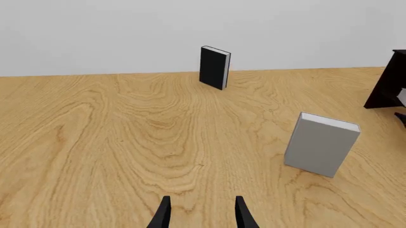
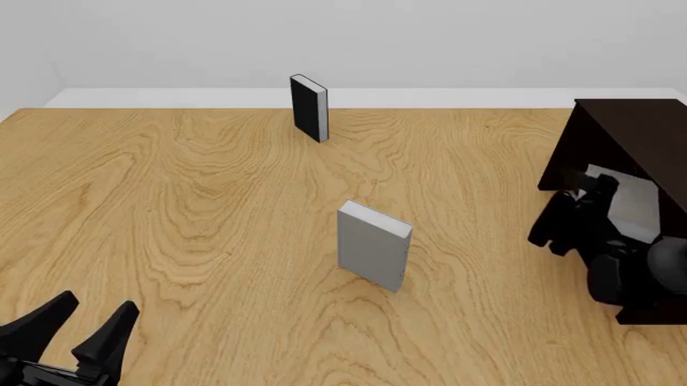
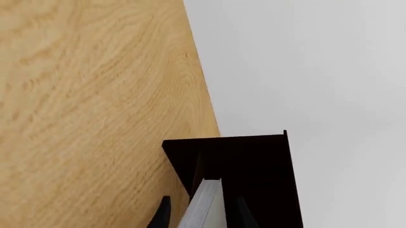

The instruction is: Pick up the book on the right and place it on the cabinet shelf.

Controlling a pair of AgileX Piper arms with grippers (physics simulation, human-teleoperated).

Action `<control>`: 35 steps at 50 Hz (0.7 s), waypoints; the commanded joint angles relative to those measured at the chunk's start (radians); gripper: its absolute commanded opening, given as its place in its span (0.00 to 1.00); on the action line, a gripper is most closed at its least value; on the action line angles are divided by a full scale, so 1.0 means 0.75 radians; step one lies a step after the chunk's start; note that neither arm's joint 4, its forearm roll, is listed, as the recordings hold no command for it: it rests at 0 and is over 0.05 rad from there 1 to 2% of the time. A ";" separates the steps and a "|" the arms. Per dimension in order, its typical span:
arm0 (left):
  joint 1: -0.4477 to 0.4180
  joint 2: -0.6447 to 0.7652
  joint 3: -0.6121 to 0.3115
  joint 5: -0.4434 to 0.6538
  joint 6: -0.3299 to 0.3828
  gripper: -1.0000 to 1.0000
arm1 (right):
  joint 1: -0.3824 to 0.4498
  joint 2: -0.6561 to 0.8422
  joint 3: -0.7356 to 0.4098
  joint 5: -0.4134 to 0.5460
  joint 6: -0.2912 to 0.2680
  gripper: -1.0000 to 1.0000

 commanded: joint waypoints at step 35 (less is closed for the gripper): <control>-0.006 0.016 0.000 -0.013 -0.003 1.00 | -0.056 -0.053 0.030 0.002 0.009 1.00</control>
